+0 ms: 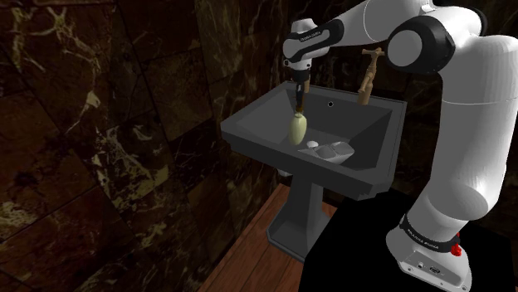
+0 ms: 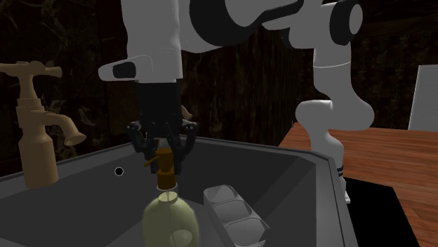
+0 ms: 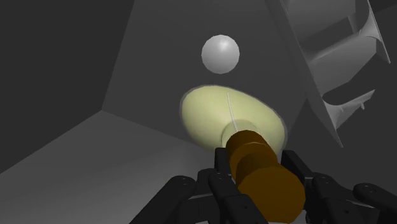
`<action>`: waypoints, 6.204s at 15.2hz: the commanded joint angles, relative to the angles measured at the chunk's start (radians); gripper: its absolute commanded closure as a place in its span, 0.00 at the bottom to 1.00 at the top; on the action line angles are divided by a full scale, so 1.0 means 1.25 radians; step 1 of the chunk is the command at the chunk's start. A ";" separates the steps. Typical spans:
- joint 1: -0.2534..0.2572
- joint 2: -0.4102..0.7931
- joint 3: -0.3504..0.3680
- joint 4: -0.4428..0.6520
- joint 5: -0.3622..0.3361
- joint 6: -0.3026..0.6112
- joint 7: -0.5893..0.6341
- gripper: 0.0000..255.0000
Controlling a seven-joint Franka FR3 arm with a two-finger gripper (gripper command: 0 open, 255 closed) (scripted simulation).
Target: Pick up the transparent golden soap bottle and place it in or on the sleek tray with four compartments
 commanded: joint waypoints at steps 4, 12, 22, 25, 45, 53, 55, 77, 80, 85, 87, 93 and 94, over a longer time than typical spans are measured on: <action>0.000 -0.011 -0.001 0.038 -0.003 -0.048 0.001 1.00; -0.002 -0.017 -0.003 0.116 -0.005 -0.132 0.000 1.00; -0.009 -0.006 -0.005 0.233 -0.002 -0.238 -0.003 1.00; 0.013 -0.105 -0.004 0.136 -0.026 -0.237 0.015 1.00; 0.059 -0.479 0.043 -0.203 -0.105 -0.267 0.112 1.00; 0.057 -0.492 0.041 -0.301 -0.109 -0.181 0.117 1.00; 0.057 -0.493 0.040 -0.324 -0.109 -0.159 0.118 1.00; 0.054 -0.479 0.032 -0.477 -0.113 0.008 0.123 1.00; 0.054 -0.478 0.032 -0.476 -0.112 0.007 0.123 0.00; 0.055 -0.482 0.034 -0.454 -0.112 -0.019 0.123 0.00; 0.056 -0.485 0.037 -0.403 -0.110 -0.073 0.122 0.00; 0.057 -0.485 0.038 -0.382 -0.109 -0.094 0.122 0.00; 0.057 -0.485 0.038 -0.382 -0.109 -0.094 0.122 0.00</action>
